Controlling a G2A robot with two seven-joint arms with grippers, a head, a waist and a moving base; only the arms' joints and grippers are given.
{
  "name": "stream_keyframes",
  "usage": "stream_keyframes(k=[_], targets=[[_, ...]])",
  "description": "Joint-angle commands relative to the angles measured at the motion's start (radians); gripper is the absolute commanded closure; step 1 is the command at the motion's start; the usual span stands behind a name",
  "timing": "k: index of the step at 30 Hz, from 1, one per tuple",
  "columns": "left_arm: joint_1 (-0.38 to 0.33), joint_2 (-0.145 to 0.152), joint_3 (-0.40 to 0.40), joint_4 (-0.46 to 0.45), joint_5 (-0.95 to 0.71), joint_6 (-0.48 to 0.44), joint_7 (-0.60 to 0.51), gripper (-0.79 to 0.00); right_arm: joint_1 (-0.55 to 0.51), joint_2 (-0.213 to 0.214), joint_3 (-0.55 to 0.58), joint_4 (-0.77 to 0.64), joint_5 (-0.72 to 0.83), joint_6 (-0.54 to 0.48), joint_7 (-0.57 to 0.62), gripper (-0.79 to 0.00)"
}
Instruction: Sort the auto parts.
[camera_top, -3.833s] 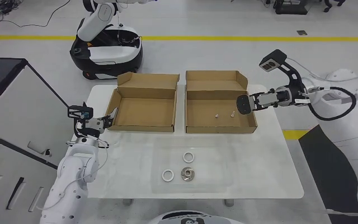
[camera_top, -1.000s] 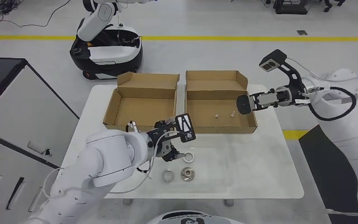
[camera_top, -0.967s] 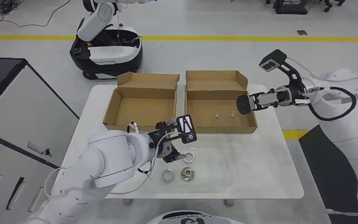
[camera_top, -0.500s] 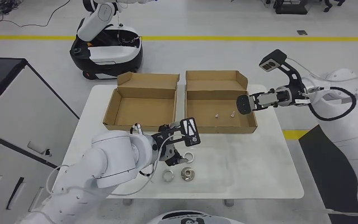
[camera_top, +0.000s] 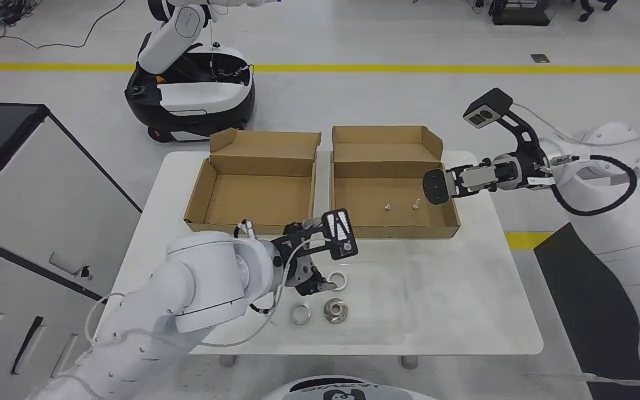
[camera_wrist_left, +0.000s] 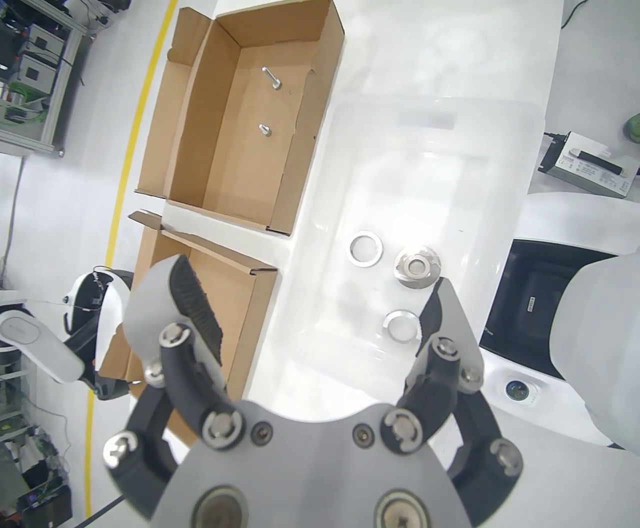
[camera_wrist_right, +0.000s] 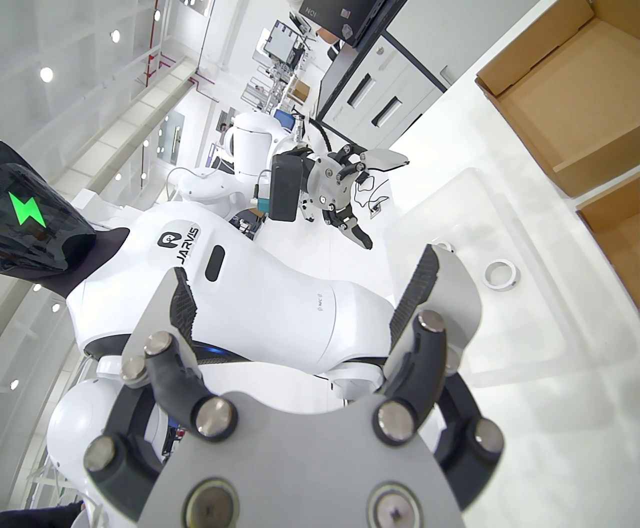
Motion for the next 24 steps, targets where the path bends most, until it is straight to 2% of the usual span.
stream_keyframes(k=[1, 5, 9, 16, 24], targets=[[-0.05, 0.003, 0.043, 0.001, -0.031, 0.037, -0.034, -0.785, 0.0, 0.0, 0.0, 0.0, 0.0, 0.0, 0.0, -0.785], [-0.156, 0.001, 0.129, 0.047, -0.105, 0.113, -0.11, -0.785, 0.0, 0.0, 0.0, 0.0, 0.0, 0.0, 0.0, -0.785], [-0.262, -0.01, 0.231, 0.145, -0.156, 0.125, -0.11, -0.785, 0.0, 0.0, 0.0, 0.0, 0.0, 0.0, 0.0, -0.785], [-0.447, -0.026, 0.394, 0.257, -0.247, 0.229, -0.11, -0.785, 0.0, 0.0, 0.0, 0.0, 0.0, 0.0, 0.0, -0.785], [-0.455, -0.026, 0.4, 0.261, -0.251, 0.23, -0.11, -0.785, 0.0, 0.0, 0.0, 0.0, 0.0, 0.0, 0.0, -0.785]])
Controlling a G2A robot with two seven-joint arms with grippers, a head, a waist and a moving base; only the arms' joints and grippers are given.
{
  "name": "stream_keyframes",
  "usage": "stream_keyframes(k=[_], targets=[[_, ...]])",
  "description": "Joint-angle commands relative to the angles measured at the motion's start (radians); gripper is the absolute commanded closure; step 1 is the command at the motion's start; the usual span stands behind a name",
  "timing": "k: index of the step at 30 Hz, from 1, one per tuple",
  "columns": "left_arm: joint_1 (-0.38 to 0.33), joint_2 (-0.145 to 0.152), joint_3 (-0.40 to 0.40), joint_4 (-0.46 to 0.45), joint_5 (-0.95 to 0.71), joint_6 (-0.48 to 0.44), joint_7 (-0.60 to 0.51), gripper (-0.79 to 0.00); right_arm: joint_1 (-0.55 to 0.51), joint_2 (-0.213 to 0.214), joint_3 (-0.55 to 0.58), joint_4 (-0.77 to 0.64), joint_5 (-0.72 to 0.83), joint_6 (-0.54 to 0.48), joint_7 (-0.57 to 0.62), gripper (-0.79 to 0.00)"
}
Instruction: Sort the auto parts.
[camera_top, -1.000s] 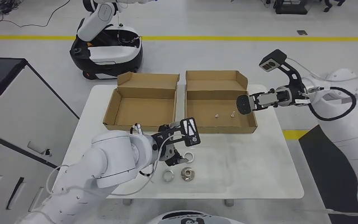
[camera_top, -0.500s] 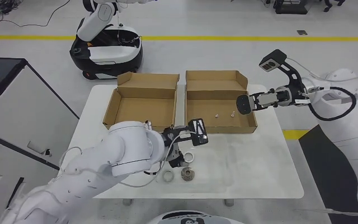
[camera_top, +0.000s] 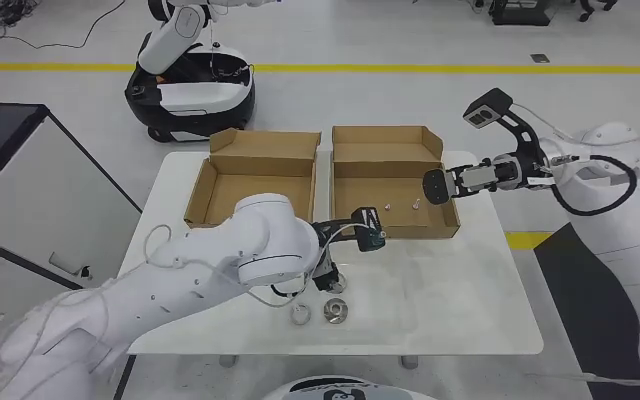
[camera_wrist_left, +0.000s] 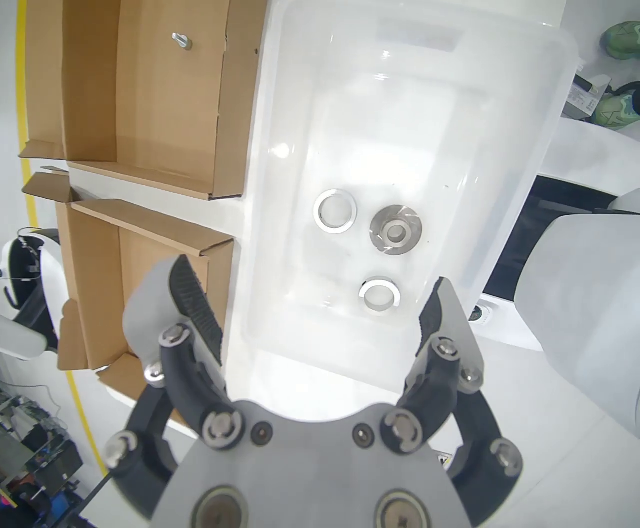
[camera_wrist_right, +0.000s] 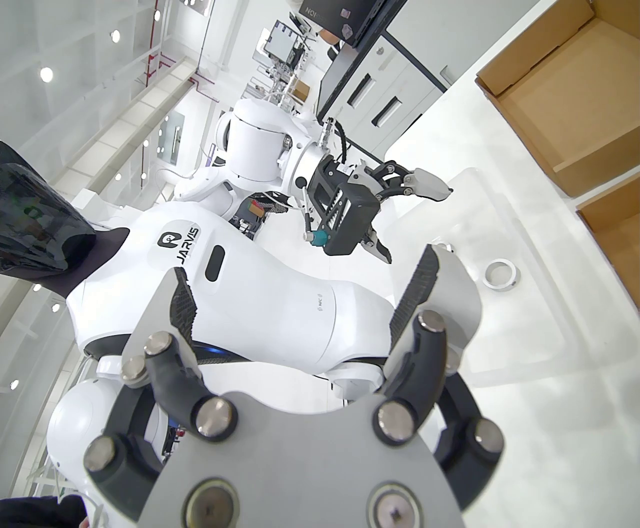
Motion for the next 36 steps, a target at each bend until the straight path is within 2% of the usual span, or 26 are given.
stream_keyframes(k=[1, 15, 19, 28, 31, 36], targets=[[0.0, 0.0, 0.0, 0.0, 0.0, 0.0, 0.0, -0.785, 0.0, 0.0, 0.0, 0.0, 0.0, 0.0, 0.0, -0.785], [0.0, 0.0, 0.0, 0.0, 0.0, 0.0, 0.0, -0.785, 0.0, 0.0, 0.0, 0.0, 0.0, 0.0, 0.0, -0.785], [0.012, -0.006, 0.024, 0.026, 0.006, -0.005, 0.015, -0.785, 0.0, 0.0, 0.0, 0.0, 0.0, 0.0, 0.0, -0.785], [-0.041, -0.064, 0.148, 0.139, -0.045, 0.009, 0.0, -0.785, 0.0, 0.0, 0.0, 0.0, 0.0, 0.0, 0.0, -0.785], [-0.08, -0.083, 0.214, 0.207, -0.081, 0.016, 0.0, -0.785, 0.0, 0.0, 0.0, 0.0, 0.0, 0.0, 0.0, -0.785], [-0.15, -0.116, 0.284, 0.259, -0.157, 0.034, 0.0, -0.785, 0.0, 0.0, 0.0, 0.0, 0.0, 0.0, 0.0, -0.785]])
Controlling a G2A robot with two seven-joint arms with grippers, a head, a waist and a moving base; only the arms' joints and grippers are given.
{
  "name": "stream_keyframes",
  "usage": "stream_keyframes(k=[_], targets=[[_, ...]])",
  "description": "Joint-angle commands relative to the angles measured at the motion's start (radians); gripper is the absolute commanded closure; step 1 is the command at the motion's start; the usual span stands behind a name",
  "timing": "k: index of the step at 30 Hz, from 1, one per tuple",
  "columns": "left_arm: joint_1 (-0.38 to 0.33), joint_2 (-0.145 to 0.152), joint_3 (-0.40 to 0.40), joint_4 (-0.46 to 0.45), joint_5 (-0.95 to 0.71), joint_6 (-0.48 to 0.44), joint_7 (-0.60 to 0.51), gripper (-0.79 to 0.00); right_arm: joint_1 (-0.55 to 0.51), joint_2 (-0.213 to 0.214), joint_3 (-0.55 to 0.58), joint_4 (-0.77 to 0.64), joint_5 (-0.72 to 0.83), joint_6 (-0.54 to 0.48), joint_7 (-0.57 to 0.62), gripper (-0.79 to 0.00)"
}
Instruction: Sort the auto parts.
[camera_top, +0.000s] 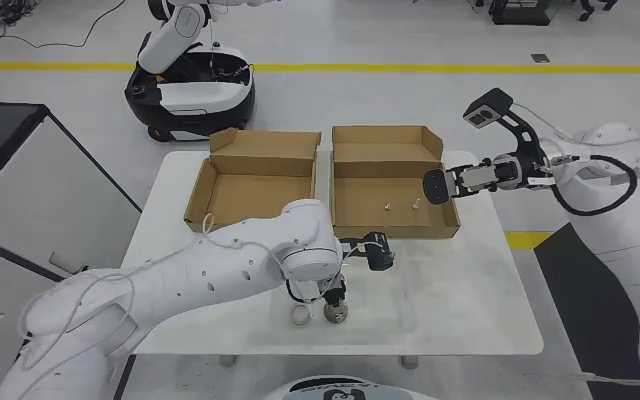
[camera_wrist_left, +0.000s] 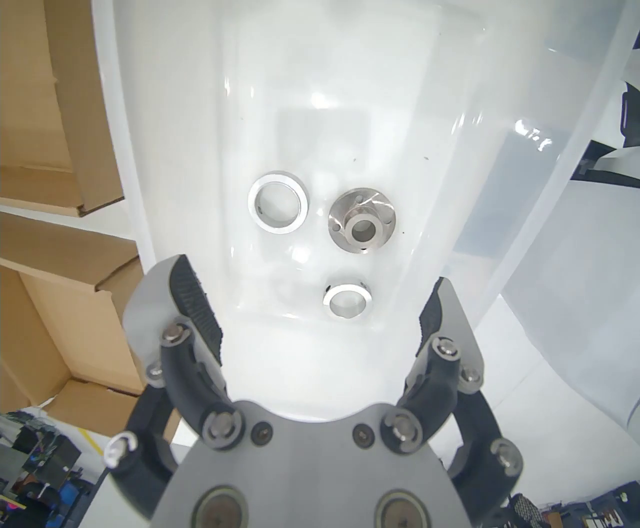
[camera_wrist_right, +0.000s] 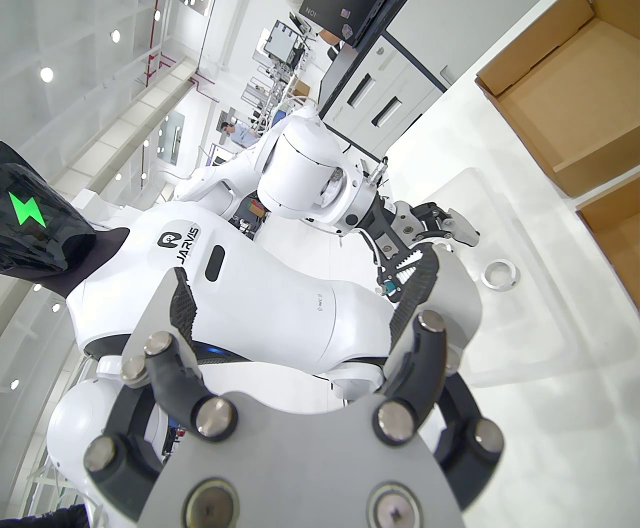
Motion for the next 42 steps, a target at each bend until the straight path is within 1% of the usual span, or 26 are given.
stream_keyframes(k=[1, 7, 11, 16, 19, 21, 22, 26, 29, 31, 33, 34, 36, 39, 42], targets=[[-0.021, -0.011, 0.026, 0.017, -0.022, 0.007, 0.0, -0.785, 0.0, 0.0, 0.0, 0.0, 0.0, 0.0, 0.0, -0.785], [-0.066, -0.035, 0.09, 0.048, -0.07, 0.022, 0.0, -0.785, 0.0, 0.0, 0.0, 0.0, 0.0, 0.0, 0.0, -0.785], [-0.077, -0.045, 0.108, 0.051, -0.082, 0.028, 0.0, -0.785, 0.0, 0.0, 0.0, 0.0, 0.0, 0.0, 0.0, -0.785], [-0.05, -0.05, 0.108, 0.049, -0.066, 0.004, 0.0, -0.714, 0.0, 0.0, 0.0, 0.0, 0.0, 0.0, 0.0, -0.785], [-0.038, -0.051, 0.108, 0.046, -0.056, -0.007, 0.0, -0.622, 0.0, 0.0, 0.0, 0.0, 0.0, 0.0, 0.0, -0.785], [-0.029, -0.051, 0.108, 0.046, -0.048, -0.013, 0.0, -0.585, 0.0, 0.0, 0.0, 0.0, 0.0, 0.0, 0.0, -0.785], [-0.026, -0.051, 0.108, 0.047, -0.043, -0.012, 0.0, -0.594, 0.0, 0.0, 0.0, 0.0, 0.0, 0.0, 0.0, -0.785], [-0.007, -0.05, 0.108, 0.051, -0.02, -0.02, 0.0, -0.57, 0.0, 0.0, 0.0, 0.0, 0.0, 0.0, 0.0, -0.785], [0.004, -0.05, 0.108, 0.054, -0.012, -0.028, 0.0, -0.536, 0.0, 0.0, 0.0, 0.0, 0.0, 0.0, 0.0, -0.785], [0.012, -0.05, 0.108, 0.056, -0.01, -0.038, 0.0, -0.471, 0.0, 0.0, 0.0, 0.0, 0.0, 0.0, 0.0, -0.785], [0.019, -0.051, 0.108, 0.061, -0.006, -0.046, 0.0, -0.456, 0.0, 0.0, 0.0, 0.0, 0.0, 0.0, 0.0, -0.785], [0.022, -0.052, 0.108, 0.063, -0.006, -0.049, 0.0, -0.434, 0.0, 0.0, 0.0, 0.0, 0.0, 0.0, 0.0, -0.785], [0.028, -0.053, 0.108, 0.067, 0.002, -0.053, 0.0, -0.425, 0.0, 0.0, 0.0, 0.0, 0.0, 0.0, 0.0, -0.785], [0.032, -0.055, 0.108, 0.069, 0.015, -0.055, 0.0, -0.388, 0.0, 0.0, 0.0, 0.0, 0.0, 0.0, 0.0, -0.785], [0.042, -0.056, 0.107, 0.078, 0.025, -0.063, 0.012, -0.382, 0.0, 0.0, 0.0, 0.0, 0.0, 0.0, 0.0, -0.785]])
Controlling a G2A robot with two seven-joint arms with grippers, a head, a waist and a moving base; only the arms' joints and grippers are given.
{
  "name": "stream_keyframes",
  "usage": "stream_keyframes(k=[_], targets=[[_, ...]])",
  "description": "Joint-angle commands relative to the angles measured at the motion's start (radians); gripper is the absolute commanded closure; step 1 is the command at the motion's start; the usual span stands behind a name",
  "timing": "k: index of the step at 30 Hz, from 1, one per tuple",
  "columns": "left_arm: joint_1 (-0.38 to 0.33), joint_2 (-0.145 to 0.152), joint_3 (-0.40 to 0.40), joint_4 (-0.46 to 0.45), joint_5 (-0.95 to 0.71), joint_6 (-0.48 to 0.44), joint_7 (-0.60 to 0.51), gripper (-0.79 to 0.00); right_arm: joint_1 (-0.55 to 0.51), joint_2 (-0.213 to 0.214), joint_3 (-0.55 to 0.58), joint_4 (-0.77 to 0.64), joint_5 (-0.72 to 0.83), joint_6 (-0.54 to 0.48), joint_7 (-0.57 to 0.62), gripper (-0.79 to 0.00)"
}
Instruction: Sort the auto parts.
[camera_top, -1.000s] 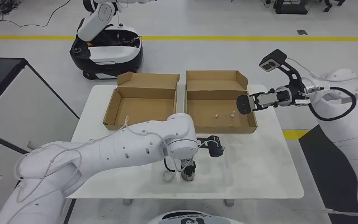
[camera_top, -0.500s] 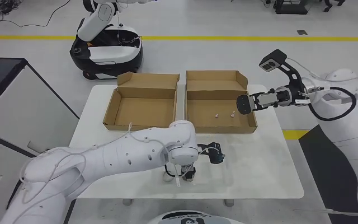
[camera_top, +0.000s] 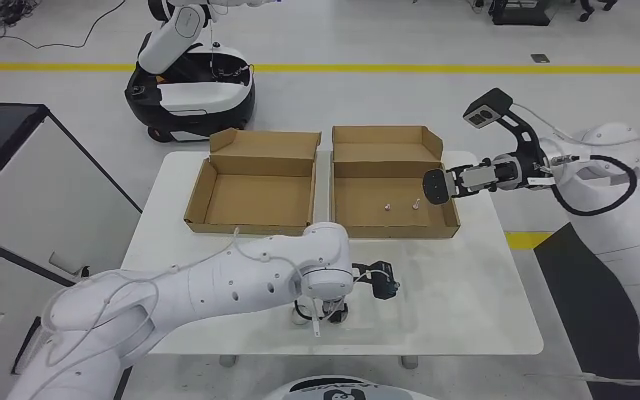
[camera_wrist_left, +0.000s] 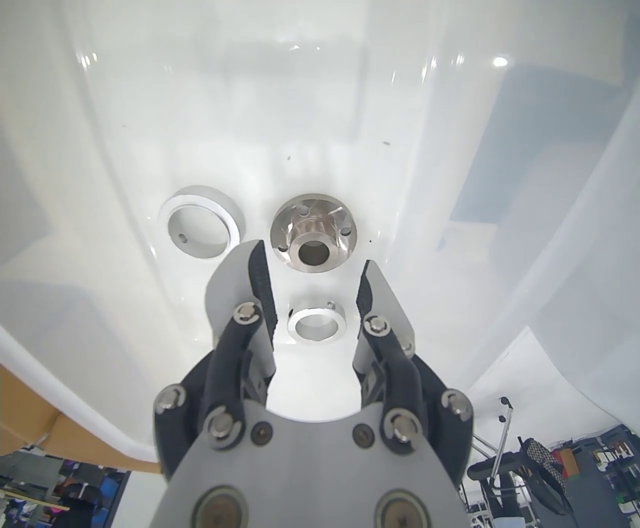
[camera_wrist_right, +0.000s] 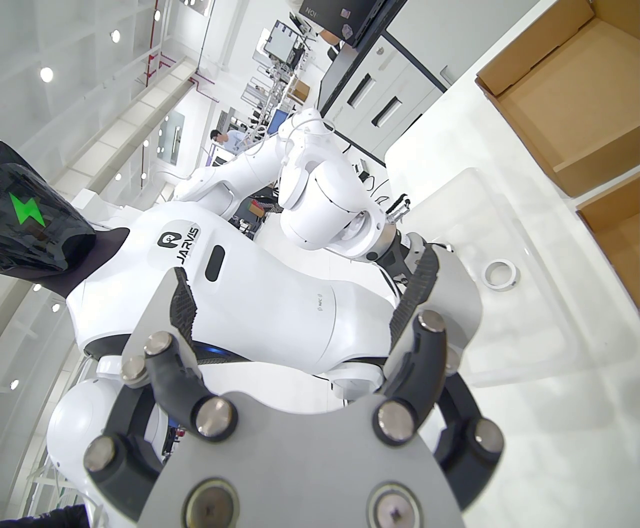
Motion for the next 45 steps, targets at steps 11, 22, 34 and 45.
stream_keyframes(k=[11, 22, 34, 45], targets=[[0.035, -0.004, -0.002, 0.043, 0.017, -0.036, 0.017, -0.329, 0.0, 0.0, 0.0, 0.0, 0.0, 0.0, 0.0, -0.785], [0.055, -0.001, -0.027, 0.057, 0.036, -0.001, 0.018, -0.265, 0.0, 0.0, 0.0, 0.0, 0.0, 0.0, 0.0, -0.785], [0.077, 0.006, -0.047, 0.047, 0.058, -0.006, 0.008, -0.274, 0.0, 0.0, 0.0, 0.0, 0.0, 0.0, 0.0, -0.785], [0.083, -0.001, -0.057, 0.054, 0.065, -0.026, 0.004, -0.308, 0.0, 0.0, 0.0, 0.0, 0.0, 0.0, 0.0, -0.785]])
